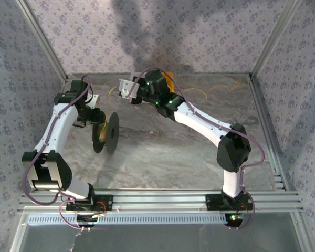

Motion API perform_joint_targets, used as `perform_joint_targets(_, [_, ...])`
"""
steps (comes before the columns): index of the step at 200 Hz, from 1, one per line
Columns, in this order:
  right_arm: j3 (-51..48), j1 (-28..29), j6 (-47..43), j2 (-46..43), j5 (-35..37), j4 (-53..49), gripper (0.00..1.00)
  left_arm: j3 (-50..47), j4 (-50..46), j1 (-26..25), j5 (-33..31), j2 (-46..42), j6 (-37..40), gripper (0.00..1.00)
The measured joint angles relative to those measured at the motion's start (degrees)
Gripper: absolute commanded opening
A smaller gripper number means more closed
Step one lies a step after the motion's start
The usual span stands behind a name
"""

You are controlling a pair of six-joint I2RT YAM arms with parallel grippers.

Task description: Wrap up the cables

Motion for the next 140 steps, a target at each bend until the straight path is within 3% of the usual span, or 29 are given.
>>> perform_joint_targets(140, [6.67,-0.02,4.04,3.45,0.63,-1.51,0.00,-2.10,2.19,0.26,2.86,-1.62,-0.02,0.35])
